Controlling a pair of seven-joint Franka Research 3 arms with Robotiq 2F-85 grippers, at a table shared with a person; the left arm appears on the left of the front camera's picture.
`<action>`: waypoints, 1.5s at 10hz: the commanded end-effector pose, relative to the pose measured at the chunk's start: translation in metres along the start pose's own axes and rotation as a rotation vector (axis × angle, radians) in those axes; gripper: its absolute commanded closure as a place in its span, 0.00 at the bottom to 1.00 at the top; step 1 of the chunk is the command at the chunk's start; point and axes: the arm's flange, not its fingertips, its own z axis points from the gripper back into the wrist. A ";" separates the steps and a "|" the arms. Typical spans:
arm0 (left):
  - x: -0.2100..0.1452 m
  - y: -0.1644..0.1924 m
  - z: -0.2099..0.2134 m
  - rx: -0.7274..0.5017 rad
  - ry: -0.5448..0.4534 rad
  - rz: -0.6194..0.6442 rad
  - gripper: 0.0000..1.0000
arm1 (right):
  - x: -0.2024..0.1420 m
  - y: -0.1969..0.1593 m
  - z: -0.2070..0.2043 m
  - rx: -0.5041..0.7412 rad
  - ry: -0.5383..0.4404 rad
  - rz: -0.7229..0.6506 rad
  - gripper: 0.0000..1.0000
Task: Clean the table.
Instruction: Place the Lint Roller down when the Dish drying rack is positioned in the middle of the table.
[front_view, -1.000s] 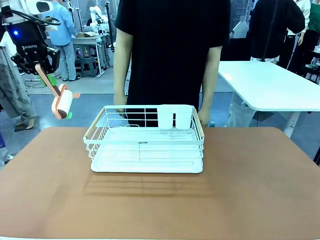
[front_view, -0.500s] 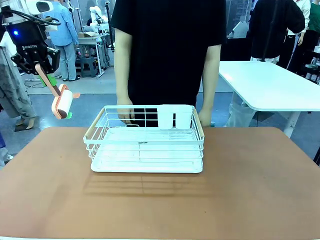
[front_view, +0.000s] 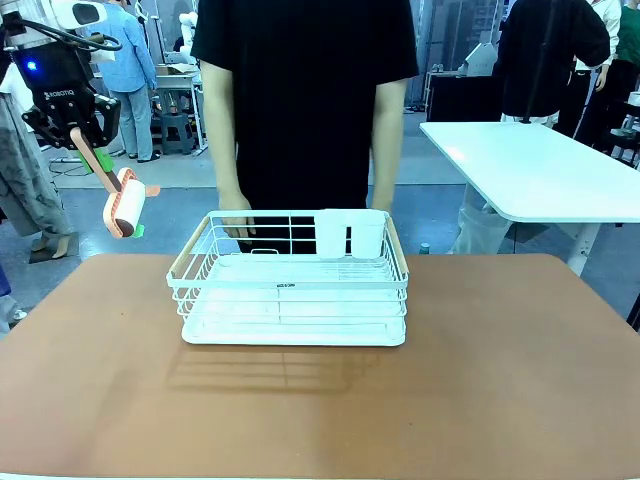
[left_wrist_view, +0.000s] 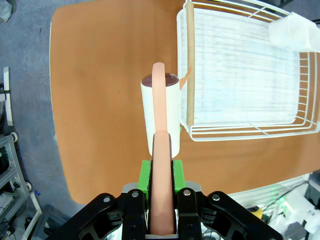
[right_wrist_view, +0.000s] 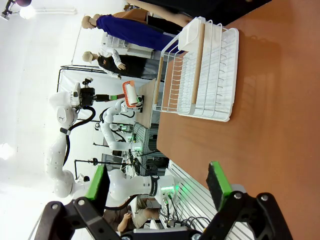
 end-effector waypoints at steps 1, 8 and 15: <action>0.000 0.002 0.004 -0.003 -0.006 0.003 0.79 | 0.000 0.004 0.000 -0.001 -0.004 -0.005 0.00; 0.015 0.041 -0.028 -0.039 -0.091 0.711 0.79 | 0.000 0.004 0.000 -0.001 -0.004 -0.005 0.00; 0.020 0.061 -0.102 -0.234 -0.311 0.979 0.79 | 0.000 0.004 0.000 -0.001 -0.004 -0.005 0.00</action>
